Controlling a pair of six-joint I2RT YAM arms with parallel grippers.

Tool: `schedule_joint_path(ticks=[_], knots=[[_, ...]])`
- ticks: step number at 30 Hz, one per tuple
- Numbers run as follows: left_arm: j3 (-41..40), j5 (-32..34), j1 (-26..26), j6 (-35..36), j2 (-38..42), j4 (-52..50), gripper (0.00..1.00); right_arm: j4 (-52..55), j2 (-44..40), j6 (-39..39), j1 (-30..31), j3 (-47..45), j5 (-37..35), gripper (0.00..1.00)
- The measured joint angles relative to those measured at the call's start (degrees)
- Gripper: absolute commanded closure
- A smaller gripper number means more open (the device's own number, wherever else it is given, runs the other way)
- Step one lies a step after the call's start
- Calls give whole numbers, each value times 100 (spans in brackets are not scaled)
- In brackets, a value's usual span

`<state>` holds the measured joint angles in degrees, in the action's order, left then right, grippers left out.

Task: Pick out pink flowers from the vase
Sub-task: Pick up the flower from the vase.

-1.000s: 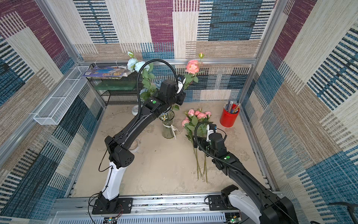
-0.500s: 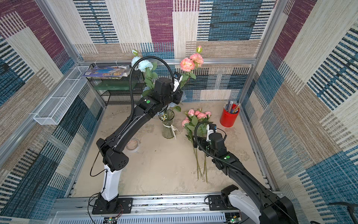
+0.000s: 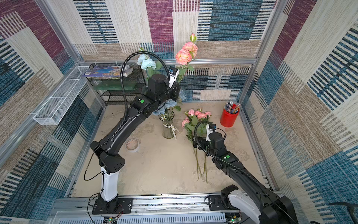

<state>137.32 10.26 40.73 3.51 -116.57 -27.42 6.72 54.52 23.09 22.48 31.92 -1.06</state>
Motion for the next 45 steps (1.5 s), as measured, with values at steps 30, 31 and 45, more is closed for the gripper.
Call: schedule_joint_path(ticks=[30,31,45], knots=[[26,-2592,42,-92,1488,2129,100,114,-205,4,-2,240,61,4],[-17,-2723,42,-149,1528,2153,100,157,-249,4,-7,302,74,4],[-2031,-4885,44,-833,2170,2177,100,-173,-2754,-326,-74,664,1213,4]])
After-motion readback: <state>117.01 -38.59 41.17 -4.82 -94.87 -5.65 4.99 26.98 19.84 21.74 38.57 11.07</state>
